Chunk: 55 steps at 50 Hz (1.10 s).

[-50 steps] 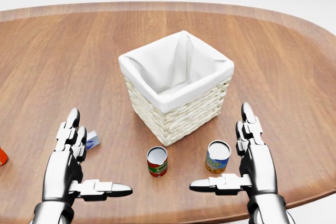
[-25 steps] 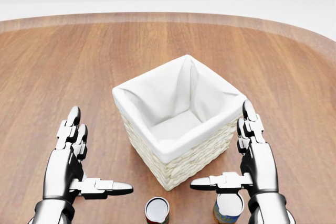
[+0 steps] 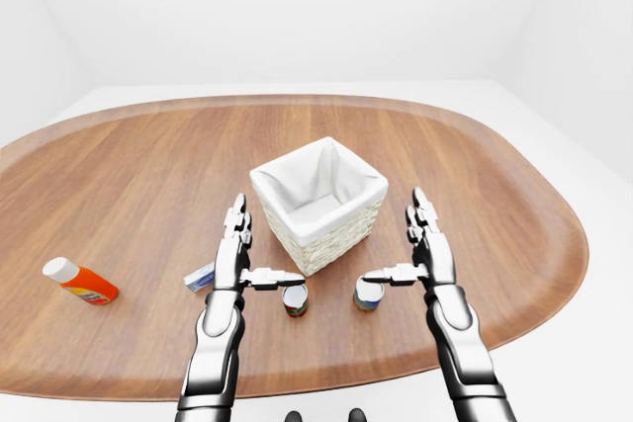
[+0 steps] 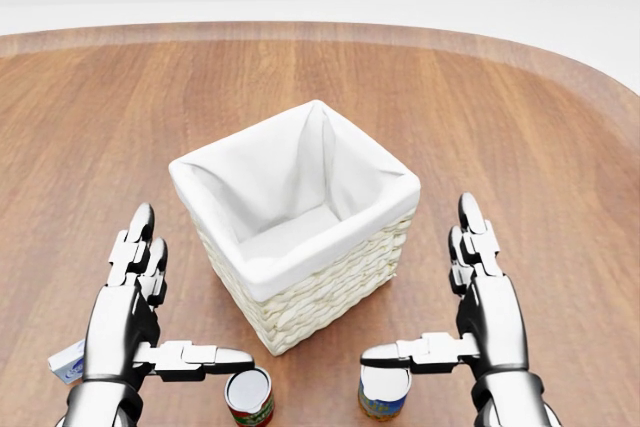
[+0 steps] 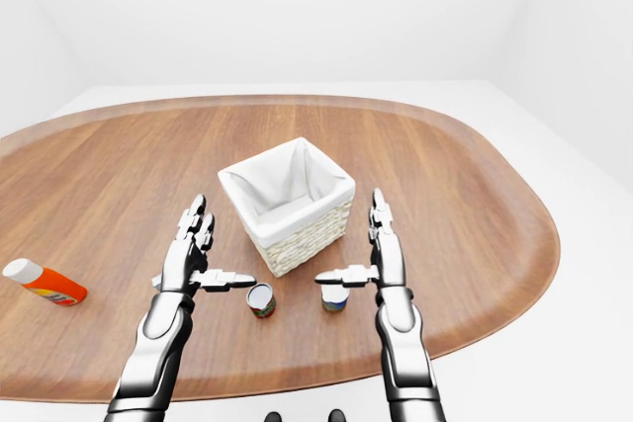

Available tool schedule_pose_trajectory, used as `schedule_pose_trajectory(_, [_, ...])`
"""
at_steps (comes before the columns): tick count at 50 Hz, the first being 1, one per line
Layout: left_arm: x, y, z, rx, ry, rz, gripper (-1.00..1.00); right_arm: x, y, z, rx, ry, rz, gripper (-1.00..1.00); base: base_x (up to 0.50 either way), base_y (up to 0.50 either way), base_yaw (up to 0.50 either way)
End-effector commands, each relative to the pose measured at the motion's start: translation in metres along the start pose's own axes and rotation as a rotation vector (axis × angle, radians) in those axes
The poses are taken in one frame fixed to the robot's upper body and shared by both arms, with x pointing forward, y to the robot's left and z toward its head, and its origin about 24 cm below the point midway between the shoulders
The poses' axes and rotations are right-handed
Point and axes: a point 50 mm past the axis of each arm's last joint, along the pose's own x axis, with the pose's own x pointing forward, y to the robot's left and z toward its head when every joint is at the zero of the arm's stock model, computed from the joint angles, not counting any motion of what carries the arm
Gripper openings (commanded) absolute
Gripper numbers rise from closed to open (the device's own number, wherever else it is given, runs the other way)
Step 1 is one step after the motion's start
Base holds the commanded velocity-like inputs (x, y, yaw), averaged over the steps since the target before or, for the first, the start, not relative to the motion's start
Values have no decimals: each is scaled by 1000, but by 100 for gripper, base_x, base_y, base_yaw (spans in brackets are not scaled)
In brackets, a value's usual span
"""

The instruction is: Pick up the alphabet soup and the cream cheese box, and put them in the basket.

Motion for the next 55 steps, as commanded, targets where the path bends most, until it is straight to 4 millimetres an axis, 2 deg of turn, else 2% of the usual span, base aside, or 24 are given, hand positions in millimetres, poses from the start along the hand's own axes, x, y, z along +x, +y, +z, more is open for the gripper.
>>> schedule_pose_trajectory(1, [0,0,-1,2,0,0,100,-1,3,0,-62,-8,-1,100,0,0,0])
schedule_pose_trajectory(9, [0,0,-1,3,0,-1,100,-6,6,-3,-103,6,15,100,32,0,0])
schedule_pose_trajectory(24, [0,0,-2,2,1,-2,100,-6,2,3,-109,-18,-11,100,44,1,0])
schedule_pose_trajectory(29, [-1,-1,-2,0,3,-5,100,-17,-2,1,-140,-5,-15,100,0,0,0])
schedule_pose_trajectory(34, [-1,-1,0,-1,3,-5,100,-38,-7,-10,-227,51,-26,100,0,0,0])
schedule_pose_trajectory(41, [-1,-1,-2,-3,5,-6,100,-46,-8,-14,-302,79,-16,100,0,0,0])
schedule_pose_trajectory(45, [-1,-1,-2,-3,5,-6,100,-54,-7,-9,-328,69,-6,100,0,0,0])
schedule_pose_trajectory(51, [-1,-2,-3,-4,7,-8,100,-62,-9,-25,-391,144,11,100,0,0,0])
schedule_pose_trajectory(55, [-1,-2,-3,-5,7,-8,100,-65,-8,-28,-402,160,23,100,0,0,0])
